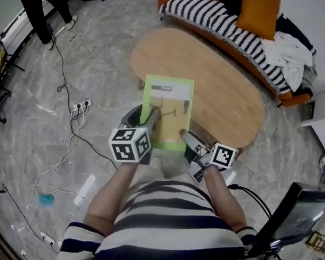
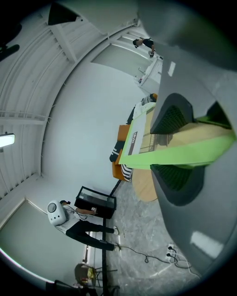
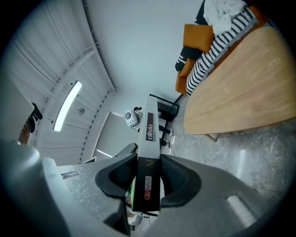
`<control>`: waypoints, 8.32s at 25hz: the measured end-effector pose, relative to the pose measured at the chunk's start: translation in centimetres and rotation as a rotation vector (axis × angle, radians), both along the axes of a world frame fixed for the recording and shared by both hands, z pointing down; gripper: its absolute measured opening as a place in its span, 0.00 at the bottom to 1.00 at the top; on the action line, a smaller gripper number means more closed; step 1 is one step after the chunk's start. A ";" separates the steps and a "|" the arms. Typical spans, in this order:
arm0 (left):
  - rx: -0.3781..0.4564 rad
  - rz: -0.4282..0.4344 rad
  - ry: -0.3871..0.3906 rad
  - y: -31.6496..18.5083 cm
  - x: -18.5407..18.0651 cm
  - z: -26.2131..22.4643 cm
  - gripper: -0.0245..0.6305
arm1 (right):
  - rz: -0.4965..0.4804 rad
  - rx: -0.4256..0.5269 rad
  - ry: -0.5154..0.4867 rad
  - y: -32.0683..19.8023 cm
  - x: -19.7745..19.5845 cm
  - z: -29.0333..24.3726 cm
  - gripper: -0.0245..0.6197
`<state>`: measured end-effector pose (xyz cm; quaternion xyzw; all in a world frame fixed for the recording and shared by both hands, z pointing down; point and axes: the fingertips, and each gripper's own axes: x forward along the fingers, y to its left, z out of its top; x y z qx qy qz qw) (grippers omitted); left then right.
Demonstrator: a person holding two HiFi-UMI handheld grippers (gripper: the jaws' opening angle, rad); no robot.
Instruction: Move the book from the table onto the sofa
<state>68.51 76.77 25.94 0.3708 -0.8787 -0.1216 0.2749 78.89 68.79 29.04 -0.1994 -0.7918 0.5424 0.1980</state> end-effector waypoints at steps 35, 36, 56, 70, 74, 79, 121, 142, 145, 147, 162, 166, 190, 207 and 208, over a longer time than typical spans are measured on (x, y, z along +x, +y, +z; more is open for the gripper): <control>0.034 -0.362 0.038 3.2 -17.2 0.5 0.31 | -0.335 -0.026 0.012 -0.3 -20.3 0.3 0.27; 0.032 -0.359 0.038 3.2 -17.6 0.5 0.31 | -0.335 -0.029 0.014 -0.2 -20.6 0.3 0.27; 0.030 -0.215 0.031 15.5 -33.4 -0.2 0.30 | -0.205 -0.030 0.012 13.2 -34.9 0.0 0.27; 0.061 -0.225 0.047 20.3 -39.0 0.7 0.30 | -0.208 0.000 0.028 17.6 -40.5 0.4 0.27; 0.034 -0.252 0.045 20.7 -42.4 1.1 0.30 | -0.225 -0.045 0.024 18.0 -44.3 1.0 0.27; 0.032 -0.284 0.035 21.0 -49.2 0.9 0.29 | -0.263 -0.046 0.016 18.1 -51.3 1.0 0.27; 0.020 0.300 0.062 -1.7 -78.9 2.2 0.29 | 0.349 -0.064 0.016 1.6 -76.2 2.0 0.27; 0.040 0.491 0.104 -12.2 -87.4 1.8 0.28 | 0.531 -0.046 0.045 -6.4 -83.9 1.1 0.27; 0.035 0.512 0.103 -15.1 -88.3 1.6 0.28 | 0.542 -0.057 0.049 -8.8 -84.9 0.9 0.27; 0.032 0.524 0.110 -17.0 -88.6 1.7 0.28 | 0.551 -0.057 0.052 -10.7 -85.2 0.9 0.27; -0.019 0.635 0.119 -31.1 -88.1 2.8 0.27 | 0.647 -0.089 0.058 -23.1 -84.6 2.0 0.27; -0.010 0.648 0.118 -31.7 -88.0 3.4 0.27 | 0.674 -0.092 0.038 -23.5 -84.6 2.3 0.27; -0.021 0.874 0.159 -47.9 -94.1 4.2 0.26 | 0.887 -0.119 0.069 -36.6 -90.9 3.2 0.27; -0.027 0.955 0.176 -54.2 -95.6 5.1 0.26 | 0.991 -0.123 0.080 -41.7 -92.5 4.1 0.27; -0.029 0.957 0.173 -54.9 -95.5 5.1 0.26 | 0.994 -0.128 0.078 -42.3 -92.4 4.1 0.27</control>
